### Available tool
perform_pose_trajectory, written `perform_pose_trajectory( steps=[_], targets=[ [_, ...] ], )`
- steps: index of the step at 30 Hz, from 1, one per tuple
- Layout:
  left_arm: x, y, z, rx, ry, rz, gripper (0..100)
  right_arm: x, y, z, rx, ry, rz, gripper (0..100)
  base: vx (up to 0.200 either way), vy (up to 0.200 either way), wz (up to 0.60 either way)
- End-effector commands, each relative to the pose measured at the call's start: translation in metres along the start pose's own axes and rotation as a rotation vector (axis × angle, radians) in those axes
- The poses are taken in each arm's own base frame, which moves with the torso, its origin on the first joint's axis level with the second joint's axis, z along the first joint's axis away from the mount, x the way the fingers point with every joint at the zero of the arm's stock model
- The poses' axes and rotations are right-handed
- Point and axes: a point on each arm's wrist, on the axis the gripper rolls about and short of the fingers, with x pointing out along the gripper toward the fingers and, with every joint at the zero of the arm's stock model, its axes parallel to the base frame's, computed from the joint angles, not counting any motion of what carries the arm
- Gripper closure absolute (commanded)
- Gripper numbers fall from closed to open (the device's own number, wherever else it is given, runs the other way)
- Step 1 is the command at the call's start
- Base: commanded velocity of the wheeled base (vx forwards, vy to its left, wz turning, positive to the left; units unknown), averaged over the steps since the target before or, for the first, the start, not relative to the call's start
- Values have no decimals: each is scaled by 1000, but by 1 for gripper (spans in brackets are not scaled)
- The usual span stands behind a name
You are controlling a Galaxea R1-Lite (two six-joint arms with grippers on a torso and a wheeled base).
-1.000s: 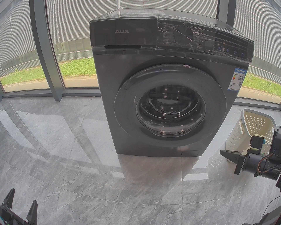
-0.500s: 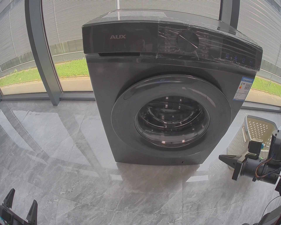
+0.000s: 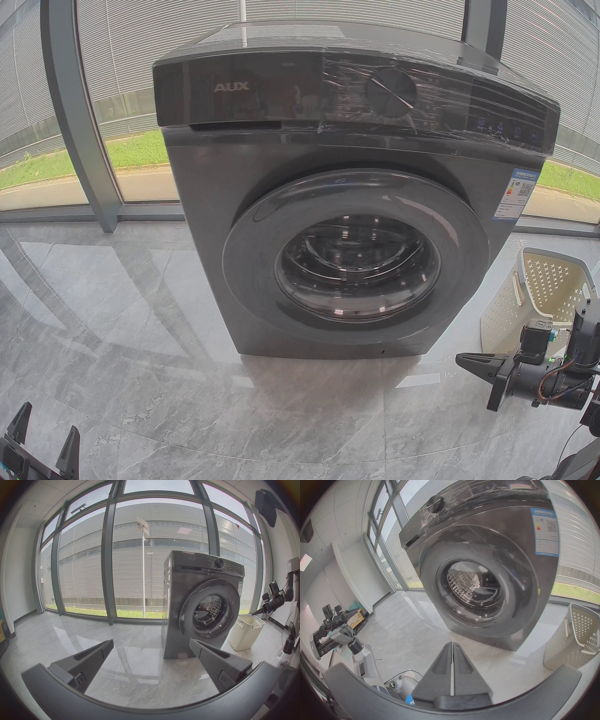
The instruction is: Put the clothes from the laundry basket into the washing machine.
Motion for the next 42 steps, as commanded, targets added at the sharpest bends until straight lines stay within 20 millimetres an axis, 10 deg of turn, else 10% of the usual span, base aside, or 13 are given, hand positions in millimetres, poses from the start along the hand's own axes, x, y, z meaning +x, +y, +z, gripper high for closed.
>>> perform_pose_trajectory(
  steps=[1, 25, 42],
  targets=[
    [0, 0, -5, -1, 1, 0, 0, 5, -3, -4, 3, 12, -7, 100, 0, 0, 0],
    [0, 0, -5, -7, 1, 2, 0, 62, -17, -3, 47, -194, -50, 100, 83, 0, 0],
    [0, 0, -5, -1, 3, 2, 0, 80, -26, 34, 67, -383, -107, 100, 59, 0, 0]
  ],
)
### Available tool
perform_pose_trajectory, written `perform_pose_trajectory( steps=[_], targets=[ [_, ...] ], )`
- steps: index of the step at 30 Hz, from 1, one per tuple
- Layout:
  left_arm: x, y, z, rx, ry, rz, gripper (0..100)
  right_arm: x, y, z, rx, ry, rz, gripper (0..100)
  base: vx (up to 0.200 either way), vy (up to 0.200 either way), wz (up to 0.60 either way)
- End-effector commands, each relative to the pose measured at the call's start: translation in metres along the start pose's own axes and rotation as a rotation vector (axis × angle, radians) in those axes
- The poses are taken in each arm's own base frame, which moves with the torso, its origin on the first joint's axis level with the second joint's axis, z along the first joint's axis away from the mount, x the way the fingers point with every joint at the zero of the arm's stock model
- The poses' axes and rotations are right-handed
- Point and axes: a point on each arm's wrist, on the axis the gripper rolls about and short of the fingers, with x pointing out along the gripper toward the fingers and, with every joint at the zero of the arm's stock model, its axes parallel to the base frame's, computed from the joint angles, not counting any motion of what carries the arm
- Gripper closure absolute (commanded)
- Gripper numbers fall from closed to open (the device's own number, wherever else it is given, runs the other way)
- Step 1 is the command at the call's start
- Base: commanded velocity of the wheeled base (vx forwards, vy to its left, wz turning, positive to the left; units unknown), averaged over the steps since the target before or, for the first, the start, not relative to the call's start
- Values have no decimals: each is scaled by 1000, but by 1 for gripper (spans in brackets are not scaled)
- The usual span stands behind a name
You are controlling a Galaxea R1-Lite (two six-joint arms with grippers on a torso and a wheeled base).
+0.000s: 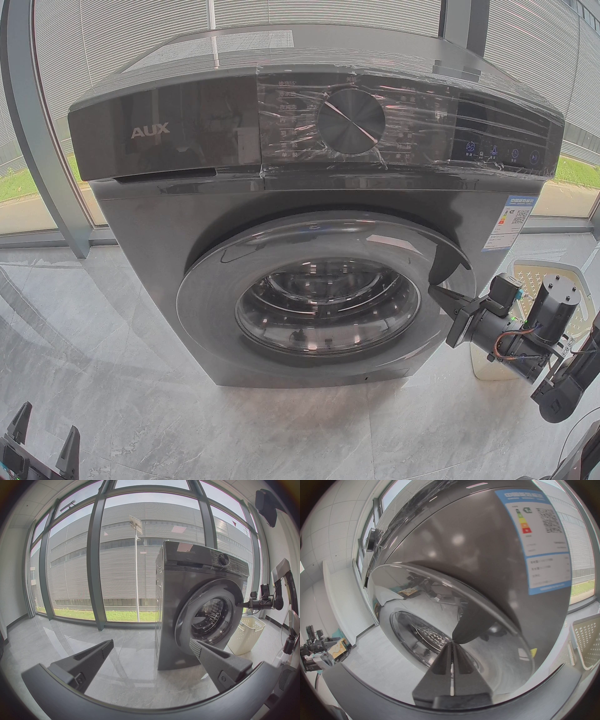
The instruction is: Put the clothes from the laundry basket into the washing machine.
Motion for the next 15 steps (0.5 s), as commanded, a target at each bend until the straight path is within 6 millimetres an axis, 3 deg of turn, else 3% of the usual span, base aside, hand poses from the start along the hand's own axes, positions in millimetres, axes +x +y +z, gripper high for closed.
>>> perform_pose_trajectory(
  steps=[1, 15],
  targets=[
    [0, 0, -5, 0, 1, 0, 0, 6, -4, 7, -1, -43, -21, 100, 0, 0, 0],
    [0, 0, -5, 0, 0, 0, 0, 10, -8, 9, 6, -57, -46, 100, 0, 0, 0]
  ],
)
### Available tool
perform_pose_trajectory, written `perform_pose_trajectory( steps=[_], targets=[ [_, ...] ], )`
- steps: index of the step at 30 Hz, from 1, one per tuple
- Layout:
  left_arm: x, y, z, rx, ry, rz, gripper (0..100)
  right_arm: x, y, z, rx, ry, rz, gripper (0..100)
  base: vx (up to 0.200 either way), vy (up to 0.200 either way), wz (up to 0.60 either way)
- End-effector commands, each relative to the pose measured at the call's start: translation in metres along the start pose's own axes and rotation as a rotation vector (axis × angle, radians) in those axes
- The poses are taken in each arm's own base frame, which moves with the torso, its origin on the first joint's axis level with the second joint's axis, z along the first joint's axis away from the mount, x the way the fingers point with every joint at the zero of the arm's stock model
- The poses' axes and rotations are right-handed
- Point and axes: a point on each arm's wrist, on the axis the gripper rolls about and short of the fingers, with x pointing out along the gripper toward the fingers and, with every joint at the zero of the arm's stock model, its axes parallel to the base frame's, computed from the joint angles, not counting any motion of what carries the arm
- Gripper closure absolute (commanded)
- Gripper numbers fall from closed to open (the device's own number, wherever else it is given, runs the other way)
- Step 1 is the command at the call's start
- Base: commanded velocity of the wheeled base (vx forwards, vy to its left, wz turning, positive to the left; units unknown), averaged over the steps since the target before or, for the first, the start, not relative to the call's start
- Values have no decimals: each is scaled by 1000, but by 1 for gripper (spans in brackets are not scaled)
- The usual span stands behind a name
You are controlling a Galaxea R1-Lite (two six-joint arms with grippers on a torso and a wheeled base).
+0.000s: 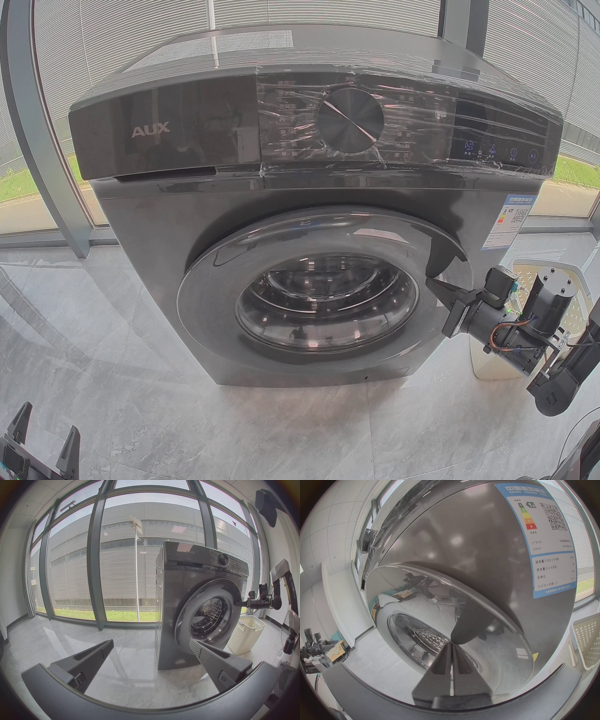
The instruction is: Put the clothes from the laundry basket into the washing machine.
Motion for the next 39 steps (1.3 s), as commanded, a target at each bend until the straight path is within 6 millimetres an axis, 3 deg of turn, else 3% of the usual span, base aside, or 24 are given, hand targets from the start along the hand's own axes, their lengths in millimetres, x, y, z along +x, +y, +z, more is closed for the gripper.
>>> perform_pose_trajectory(
  steps=[1, 8, 13, 19, 33, 37, 39],
  targets=[
    [0, 0, -5, -1, 1, 0, 0, -1, 1, 2, -1, -12, -1, 100, 0, 0, 0],
    [0, 0, -5, -1, 1, 0, 0, -5, 3, 0, -2, 1, 6, 100, 0, 0, 0],
    [0, 0, -5, -3, 1, 0, 0, -35, 8, -5, -14, 52, 20, 100, 0, 0, 0],
    [0, 0, -5, -1, 1, 0, 0, -86, 14, -5, -51, 81, 41, 100, 0, 0, 0],
    [0, 0, -5, -3, 0, -2, 0, -128, 15, 14, -23, 85, 5, 100, 0, 0, 0],
    [0, 0, -5, -3, 0, -2, 0, -146, 15, 18, -32, 72, -19, 100, 0, 0, 0],
    [0, 0, -5, -3, 2, -2, 0, -163, 13, 18, -48, 68, -110, 100, 0, 0, 0]
  ],
)
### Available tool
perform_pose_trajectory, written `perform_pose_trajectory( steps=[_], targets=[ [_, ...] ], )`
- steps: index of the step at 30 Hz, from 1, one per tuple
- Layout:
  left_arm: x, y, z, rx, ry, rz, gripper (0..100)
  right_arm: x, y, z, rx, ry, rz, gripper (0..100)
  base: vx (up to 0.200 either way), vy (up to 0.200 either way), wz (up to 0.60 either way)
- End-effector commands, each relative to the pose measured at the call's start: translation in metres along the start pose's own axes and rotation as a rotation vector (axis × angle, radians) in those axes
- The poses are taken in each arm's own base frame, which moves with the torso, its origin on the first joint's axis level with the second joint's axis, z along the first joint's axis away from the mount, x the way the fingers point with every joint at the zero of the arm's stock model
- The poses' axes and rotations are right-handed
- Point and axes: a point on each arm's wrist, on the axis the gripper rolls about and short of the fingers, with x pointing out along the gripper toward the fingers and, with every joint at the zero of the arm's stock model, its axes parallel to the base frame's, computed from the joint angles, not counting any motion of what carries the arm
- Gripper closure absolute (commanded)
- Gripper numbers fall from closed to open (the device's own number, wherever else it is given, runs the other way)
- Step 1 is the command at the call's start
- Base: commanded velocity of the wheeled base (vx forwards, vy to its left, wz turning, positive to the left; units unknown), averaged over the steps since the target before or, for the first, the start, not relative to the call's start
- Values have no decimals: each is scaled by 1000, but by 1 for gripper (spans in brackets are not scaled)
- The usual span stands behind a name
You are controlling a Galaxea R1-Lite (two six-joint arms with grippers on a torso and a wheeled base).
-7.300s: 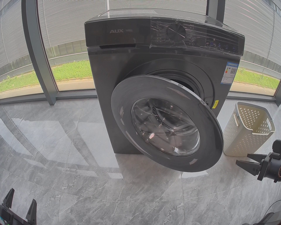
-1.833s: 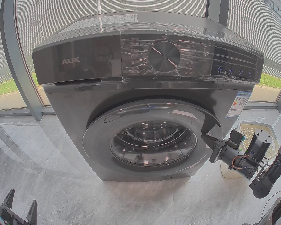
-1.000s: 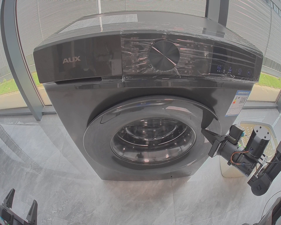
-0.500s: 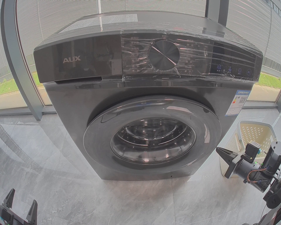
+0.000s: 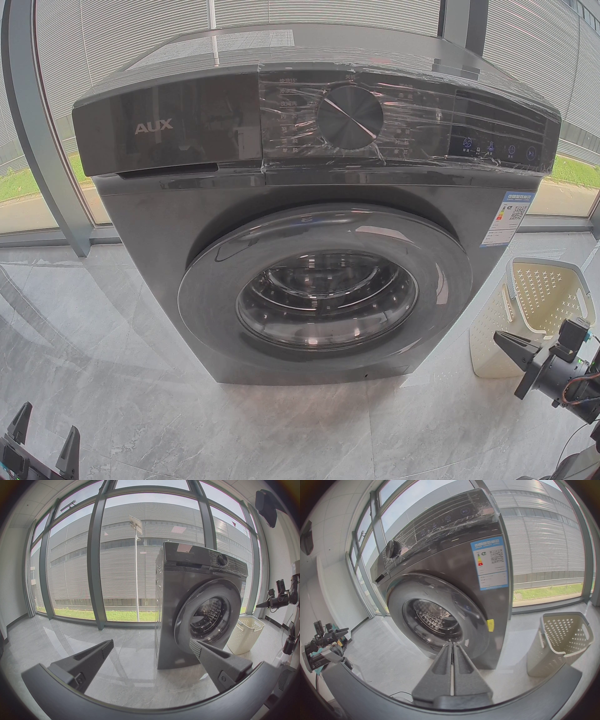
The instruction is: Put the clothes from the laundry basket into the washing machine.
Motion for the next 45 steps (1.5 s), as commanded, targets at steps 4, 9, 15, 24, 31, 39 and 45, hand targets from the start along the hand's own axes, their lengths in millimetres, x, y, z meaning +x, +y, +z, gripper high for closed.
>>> perform_pose_trajectory(
  steps=[4, 9, 15, 24, 31, 39, 45],
  targets=[
    [0, 0, -5, 0, 2, 0, 0, -72, -2, 0, -17, -152, -132, 100, 0, 0, 0],
    [0, 0, -5, 0, 2, 0, 0, -108, -6, -10, -44, -232, -283, 100, 0, 0, 0],
    [0, 0, -5, -2, 1, 0, 0, -136, 3, -16, -83, -333, -311, 100, 0, 0, 0],
    [0, 0, -5, -6, 1, 2, 0, -141, 5, -59, -108, -234, -348, 100, 0, 0, 0],
    [0, 0, -5, -9, 1, 3, 0, -140, 1, -69, -95, -123, -446, 0, 0, 0, 0],
    [0, 0, -5, -8, 1, 3, 0, -140, 2, -70, -103, -123, -444, 0, 0, 0, 0],
    [0, 0, -5, -8, 2, 3, 0, -140, 2, -71, -163, -108, -445, 0, 0, 0, 0]
  ],
)
